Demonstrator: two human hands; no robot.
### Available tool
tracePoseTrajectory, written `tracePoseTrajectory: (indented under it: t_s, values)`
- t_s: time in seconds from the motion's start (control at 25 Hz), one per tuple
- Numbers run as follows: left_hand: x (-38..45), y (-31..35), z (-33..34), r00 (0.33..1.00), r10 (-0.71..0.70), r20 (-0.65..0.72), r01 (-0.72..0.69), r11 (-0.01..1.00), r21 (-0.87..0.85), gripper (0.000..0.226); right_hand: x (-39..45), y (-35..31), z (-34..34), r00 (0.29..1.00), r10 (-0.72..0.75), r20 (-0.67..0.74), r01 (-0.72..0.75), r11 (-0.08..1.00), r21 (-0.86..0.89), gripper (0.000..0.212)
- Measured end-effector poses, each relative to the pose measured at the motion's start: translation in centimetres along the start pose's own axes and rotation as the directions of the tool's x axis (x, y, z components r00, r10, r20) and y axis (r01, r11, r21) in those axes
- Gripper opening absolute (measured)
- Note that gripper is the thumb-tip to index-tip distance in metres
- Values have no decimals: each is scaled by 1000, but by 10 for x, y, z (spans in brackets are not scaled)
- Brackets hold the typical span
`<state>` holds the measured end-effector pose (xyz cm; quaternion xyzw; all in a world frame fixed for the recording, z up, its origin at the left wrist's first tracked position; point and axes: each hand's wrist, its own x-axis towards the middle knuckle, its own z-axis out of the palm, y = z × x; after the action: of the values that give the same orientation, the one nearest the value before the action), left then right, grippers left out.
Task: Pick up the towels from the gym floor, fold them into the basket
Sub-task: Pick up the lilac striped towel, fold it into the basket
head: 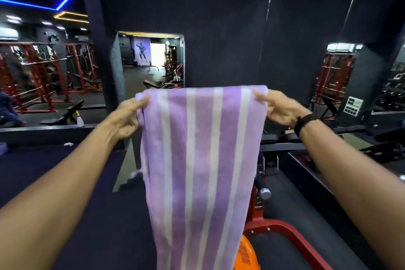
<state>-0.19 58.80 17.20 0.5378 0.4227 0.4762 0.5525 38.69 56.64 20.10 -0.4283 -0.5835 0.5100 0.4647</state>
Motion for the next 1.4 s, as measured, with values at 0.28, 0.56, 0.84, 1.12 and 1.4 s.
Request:
tracePoseTrajectory:
  t_s: [0.28, 0.56, 0.84, 1.12, 1.4]
  values:
    - [-8, -23, -13, 998, -38, -47, 46, 979, 201, 60, 0, 40, 7, 990, 130, -48, -136, 981, -135, 57]
    - [10, -5, -10, 986, -14, -167, 33, 994, 107, 51, 13, 20, 13, 984, 68, -167, -72, 997, -17, 36]
    - [1, -6, -17, 996, -78, -36, 86, 911, 403, 21, 18, 51, 9, 993, 96, -62, -106, 978, -181, 89]
    - [18, -2, -6, 942, -9, -335, 36, 997, 74, 11, 29, 30, 20, 964, 58, -260, -58, 998, 9, 29]
    - [19, 6, -9, 922, 33, -387, -31, 999, 12, 14, 33, 13, 23, 960, -2, -280, -4, 1000, -20, 16]
